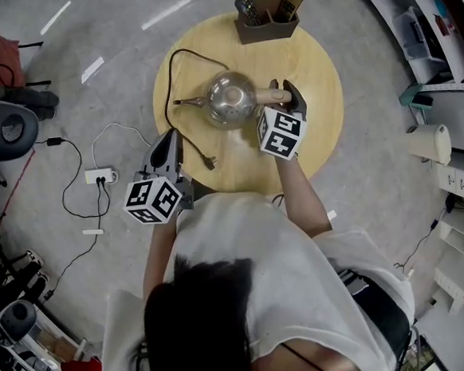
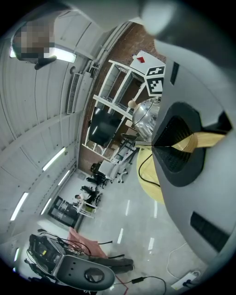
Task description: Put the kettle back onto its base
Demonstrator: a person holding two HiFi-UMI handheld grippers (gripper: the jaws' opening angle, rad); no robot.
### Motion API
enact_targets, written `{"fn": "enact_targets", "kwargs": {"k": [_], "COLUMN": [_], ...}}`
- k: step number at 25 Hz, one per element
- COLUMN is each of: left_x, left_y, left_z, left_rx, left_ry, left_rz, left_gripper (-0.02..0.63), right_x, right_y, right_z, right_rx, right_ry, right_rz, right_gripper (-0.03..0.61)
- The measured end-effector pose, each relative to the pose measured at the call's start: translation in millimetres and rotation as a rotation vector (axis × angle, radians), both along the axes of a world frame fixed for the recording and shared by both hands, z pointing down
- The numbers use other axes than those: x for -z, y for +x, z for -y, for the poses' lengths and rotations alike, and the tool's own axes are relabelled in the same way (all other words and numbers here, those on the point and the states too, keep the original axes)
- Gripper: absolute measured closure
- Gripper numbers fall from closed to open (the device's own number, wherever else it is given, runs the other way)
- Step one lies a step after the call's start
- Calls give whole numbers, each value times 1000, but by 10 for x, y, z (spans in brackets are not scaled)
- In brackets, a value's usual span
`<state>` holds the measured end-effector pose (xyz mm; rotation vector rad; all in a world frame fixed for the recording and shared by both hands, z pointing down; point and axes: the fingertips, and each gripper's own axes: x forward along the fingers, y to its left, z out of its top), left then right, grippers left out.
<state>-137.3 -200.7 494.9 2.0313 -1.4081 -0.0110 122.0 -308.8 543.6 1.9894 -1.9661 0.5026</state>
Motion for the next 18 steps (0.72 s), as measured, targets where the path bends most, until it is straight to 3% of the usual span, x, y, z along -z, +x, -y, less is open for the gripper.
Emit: {"fn": "enact_targets", "kwargs": {"k": [4, 18], "left_x": [29, -51], "left_y": [-22, 73], "left_z": [-35, -84], "left_rx": [4, -16], "left_ry": [5, -22], "left_rz": [6, 14], "left_gripper": [586, 586], "right_x": [-46, -63], "right_y": [44, 10], "right_z": [-54, -18], "right_rx": [-30, 43], "right_ry": [-6, 5], "right_rz": [27, 26], "right_gripper": [474, 472]}}
